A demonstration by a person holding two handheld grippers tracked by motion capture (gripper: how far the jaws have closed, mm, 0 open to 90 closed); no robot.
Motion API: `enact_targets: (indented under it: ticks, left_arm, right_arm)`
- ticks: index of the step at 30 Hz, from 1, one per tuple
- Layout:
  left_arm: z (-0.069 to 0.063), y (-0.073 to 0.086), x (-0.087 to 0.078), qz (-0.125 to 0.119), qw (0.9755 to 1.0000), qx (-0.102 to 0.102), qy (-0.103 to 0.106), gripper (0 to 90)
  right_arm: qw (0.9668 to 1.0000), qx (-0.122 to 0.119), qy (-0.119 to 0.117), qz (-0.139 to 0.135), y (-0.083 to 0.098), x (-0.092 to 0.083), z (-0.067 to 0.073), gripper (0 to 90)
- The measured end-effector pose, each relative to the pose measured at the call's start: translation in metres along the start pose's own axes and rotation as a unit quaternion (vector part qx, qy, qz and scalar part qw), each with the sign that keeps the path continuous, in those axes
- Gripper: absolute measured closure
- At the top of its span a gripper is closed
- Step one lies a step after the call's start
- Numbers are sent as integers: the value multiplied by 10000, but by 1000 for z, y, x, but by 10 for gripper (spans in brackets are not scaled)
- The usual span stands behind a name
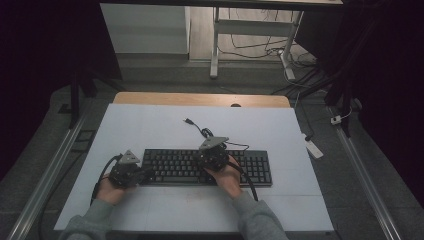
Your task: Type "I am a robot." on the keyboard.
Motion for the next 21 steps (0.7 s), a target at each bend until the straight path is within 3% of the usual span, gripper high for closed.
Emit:
enact_targets:
  ticks: [3,7,14,21]
  left_arm:
    - [1,-1,-1,-40,10000,-30,10,852]
    - [1,-1,-5,-173,9998,-93,54,811]
    - [4,-3,-9,-312,9993,-188,22,597]
    - [4,-4,-11,-406,9988,-260,0,454]
  right_arm:
    - [10000,30,6,6,2,-7,-3,894]
    - [9999,109,-49,25,6,-14,-6,791]
    - [9996,279,-68,-86,12,-31,-9,631]
    - [9993,328,84,-127,25,-52,-11,559]
Point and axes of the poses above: each handheld gripper's, and its own axes: x roughly forward along the jaws, y roughly out of its underside, z roughly to its left, the point moved 2 cm from there along x, roughly forward along the jaws, and after that the axes turned 6 degrees about x, right-handed, at the moved point
